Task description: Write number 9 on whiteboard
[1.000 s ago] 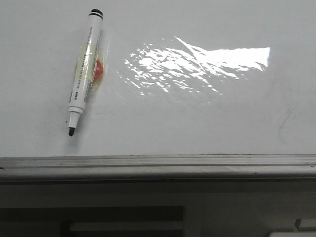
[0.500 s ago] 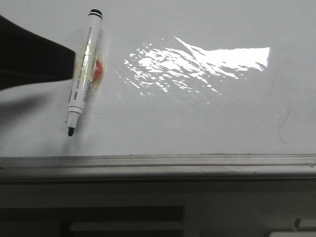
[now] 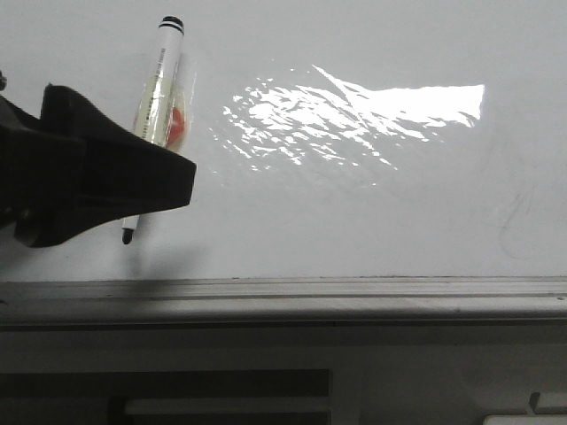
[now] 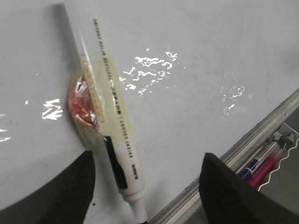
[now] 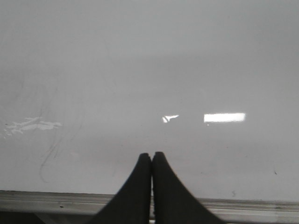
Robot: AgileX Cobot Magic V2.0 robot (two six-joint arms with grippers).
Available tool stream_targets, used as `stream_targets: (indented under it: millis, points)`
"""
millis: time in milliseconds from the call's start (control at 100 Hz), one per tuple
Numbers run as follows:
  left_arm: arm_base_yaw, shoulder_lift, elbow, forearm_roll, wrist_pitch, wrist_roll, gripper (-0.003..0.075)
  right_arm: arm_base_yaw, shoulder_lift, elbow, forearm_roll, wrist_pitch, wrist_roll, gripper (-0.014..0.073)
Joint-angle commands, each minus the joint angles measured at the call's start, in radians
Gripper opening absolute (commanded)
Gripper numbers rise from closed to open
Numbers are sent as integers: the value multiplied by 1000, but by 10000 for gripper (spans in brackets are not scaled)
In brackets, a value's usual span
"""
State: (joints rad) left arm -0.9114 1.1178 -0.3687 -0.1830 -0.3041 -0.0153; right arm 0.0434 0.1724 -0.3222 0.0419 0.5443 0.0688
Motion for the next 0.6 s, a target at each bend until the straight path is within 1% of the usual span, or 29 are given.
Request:
stream_targets:
  millis: [0,170,440,590]
  points:
    - [-7,-1,-31,-17,-80,-6,395,5,18,-25,-8,-84,-2,-61]
    - [0,14,-31,-94,-84,-6,289,5,18,-25,-8,-84,-2,-61]
    - [2,40,-31,-103,-107,-6,112,10,18,-25,-6,-91,-2,-61]
    - [2,40,-31,-103,-127,-6,-3,71,25,-29,-2,-69,-2,-61]
